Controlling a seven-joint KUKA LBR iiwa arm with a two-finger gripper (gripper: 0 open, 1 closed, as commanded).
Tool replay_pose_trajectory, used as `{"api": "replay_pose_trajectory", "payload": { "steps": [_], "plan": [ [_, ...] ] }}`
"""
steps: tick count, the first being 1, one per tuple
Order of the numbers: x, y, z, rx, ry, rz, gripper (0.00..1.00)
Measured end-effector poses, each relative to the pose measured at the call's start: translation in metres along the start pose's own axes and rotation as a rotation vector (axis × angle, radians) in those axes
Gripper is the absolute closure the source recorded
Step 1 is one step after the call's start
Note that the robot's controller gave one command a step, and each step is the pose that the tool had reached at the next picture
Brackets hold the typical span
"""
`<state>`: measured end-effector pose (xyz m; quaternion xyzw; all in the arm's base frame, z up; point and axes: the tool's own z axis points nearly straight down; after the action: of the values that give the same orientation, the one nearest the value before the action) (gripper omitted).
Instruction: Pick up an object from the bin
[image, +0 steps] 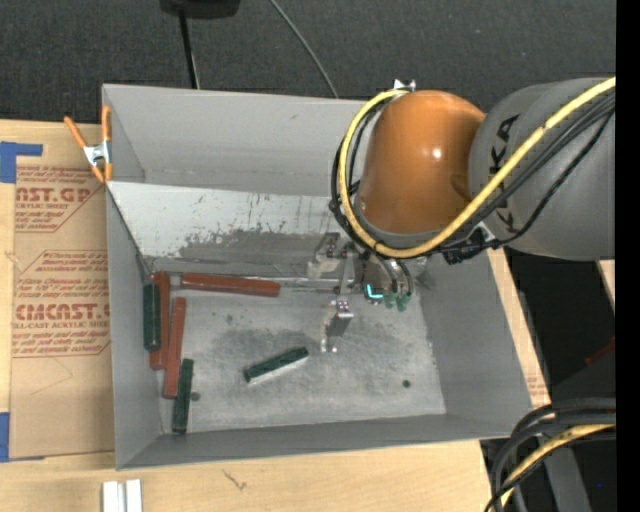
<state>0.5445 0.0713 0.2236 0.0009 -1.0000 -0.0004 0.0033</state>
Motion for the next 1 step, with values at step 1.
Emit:
{"api": "replay_pose_trajectory", "payload": {
  "steps": [1],
  "plan": [
    [-0.0016, -0.0003, -0.0044, -0.001, -0.008, 0.001, 0.0]
  ]
}}
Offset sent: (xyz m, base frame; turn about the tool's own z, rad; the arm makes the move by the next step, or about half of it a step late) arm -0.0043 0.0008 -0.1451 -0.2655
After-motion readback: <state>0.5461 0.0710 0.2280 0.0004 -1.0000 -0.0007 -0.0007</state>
